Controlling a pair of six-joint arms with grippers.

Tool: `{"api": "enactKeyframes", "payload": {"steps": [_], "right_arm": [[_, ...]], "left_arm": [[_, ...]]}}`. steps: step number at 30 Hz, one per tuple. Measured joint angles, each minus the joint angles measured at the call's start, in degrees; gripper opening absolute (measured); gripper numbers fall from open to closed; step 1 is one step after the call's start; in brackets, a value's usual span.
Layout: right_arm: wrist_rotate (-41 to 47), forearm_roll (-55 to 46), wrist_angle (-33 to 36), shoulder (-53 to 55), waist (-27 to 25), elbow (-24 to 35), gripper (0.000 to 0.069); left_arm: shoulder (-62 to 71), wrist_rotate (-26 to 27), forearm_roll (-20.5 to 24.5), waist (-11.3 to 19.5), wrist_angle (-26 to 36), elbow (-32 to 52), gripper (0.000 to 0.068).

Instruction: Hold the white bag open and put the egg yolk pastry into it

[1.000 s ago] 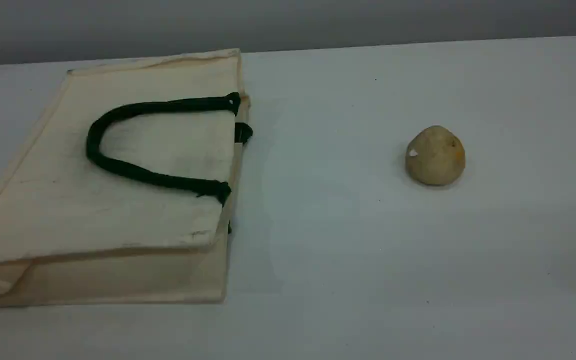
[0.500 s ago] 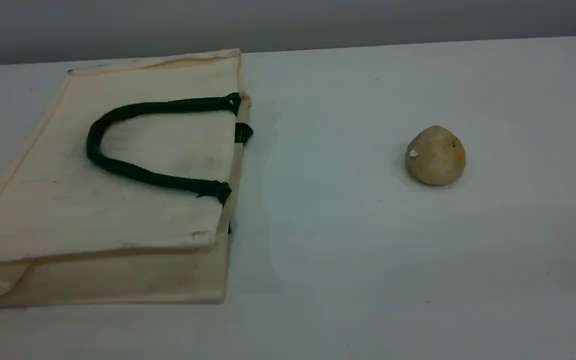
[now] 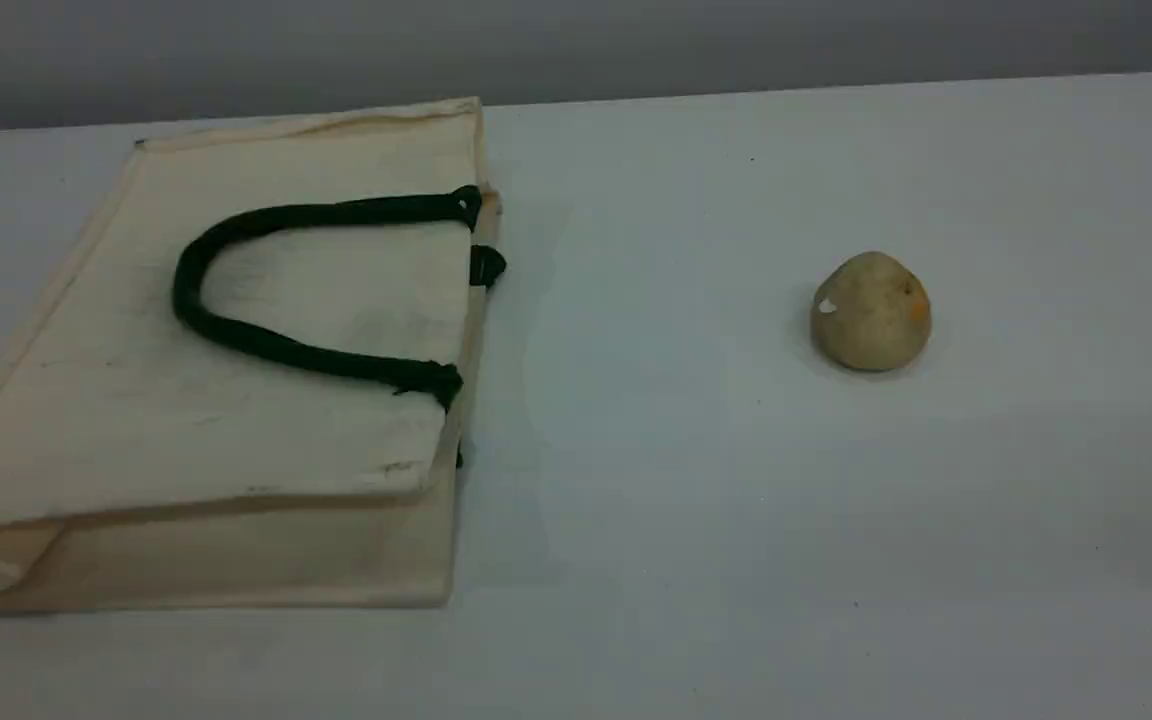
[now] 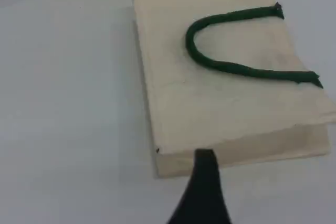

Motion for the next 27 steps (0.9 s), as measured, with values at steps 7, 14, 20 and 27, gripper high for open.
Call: {"api": "enactKeyframes", "payload": {"steps": [7, 14, 20, 27], "right_arm": [[1.05, 1.17, -4.99, 0.75, 0.11, -0.31, 0.0570], [1.26, 3.44, -12.65, 11.67, 0.65, -5.67, 0.0570], [1.26, 5.52, -12.76, 24.86, 0.65, -14.65, 0.0570], [1.26, 7.25, -13.84, 38.93, 0.65, -20.18, 0.0570]], "left_arm": [[2.19, -4.31, 0.20, 0.00, -1.34, -1.04, 0.0552], [13.28, -4.59, 0.11, 0.00, -7.90, -5.89, 0.0552], [26.19, -7.48, 0.05, 0.00, -10.92, -11.95, 0.0552], [43.50, -7.38, 0.23, 0.00, -13.66, -18.21, 0.0552]]}}
